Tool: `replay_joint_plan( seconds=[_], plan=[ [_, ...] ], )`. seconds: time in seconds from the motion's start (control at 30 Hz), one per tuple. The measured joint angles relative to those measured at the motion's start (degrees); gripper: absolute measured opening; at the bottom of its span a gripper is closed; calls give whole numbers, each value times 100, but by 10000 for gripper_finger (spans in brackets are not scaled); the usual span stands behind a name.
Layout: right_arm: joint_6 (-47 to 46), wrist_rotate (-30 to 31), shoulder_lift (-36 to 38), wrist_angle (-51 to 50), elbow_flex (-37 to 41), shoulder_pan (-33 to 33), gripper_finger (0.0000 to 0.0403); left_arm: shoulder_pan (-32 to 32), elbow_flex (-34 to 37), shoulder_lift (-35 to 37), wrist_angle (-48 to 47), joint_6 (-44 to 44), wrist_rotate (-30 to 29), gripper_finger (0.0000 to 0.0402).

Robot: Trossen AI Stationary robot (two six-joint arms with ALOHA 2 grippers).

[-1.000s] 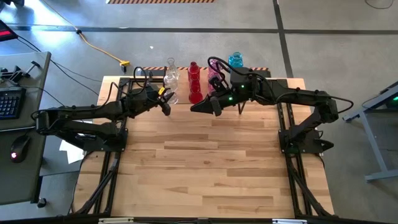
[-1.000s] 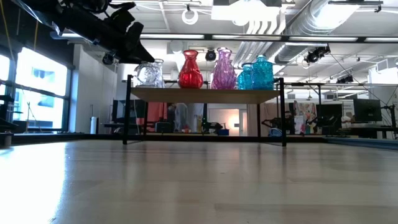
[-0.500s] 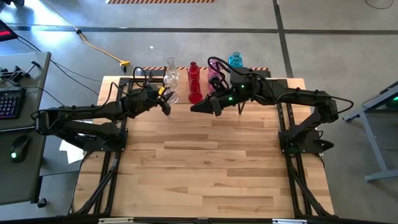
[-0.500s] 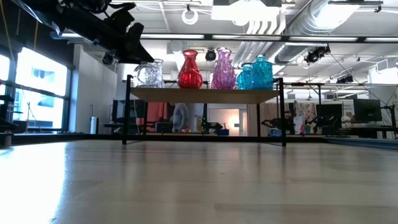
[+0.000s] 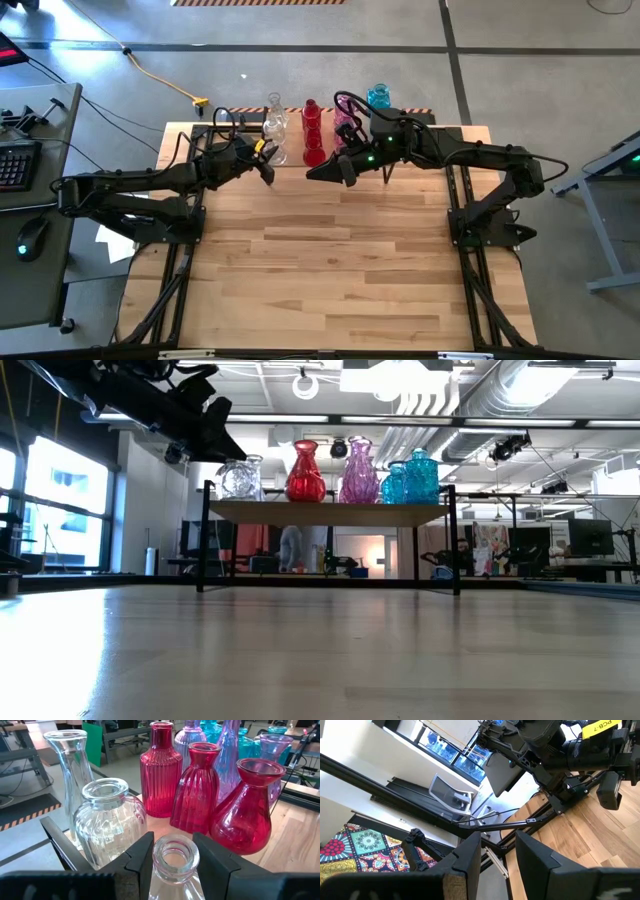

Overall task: Sort vases onto shelf
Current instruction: Put the transparent vase on the shelf aligned with the other transparent vases

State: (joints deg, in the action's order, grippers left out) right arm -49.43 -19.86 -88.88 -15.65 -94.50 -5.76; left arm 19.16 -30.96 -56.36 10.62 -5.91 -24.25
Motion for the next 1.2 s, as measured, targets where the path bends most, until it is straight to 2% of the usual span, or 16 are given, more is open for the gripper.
replay_joint_plan(
  seconds=[0.5, 1.2],
  plan=[
    [0, -2, 0, -1, 0, 2, 103, 2, -4, -197, 89, -192, 85, 111],
    [0, -2, 0, -1, 0, 0, 103, 2, 4, -203, 110, -452, 51, 133]
  ],
)
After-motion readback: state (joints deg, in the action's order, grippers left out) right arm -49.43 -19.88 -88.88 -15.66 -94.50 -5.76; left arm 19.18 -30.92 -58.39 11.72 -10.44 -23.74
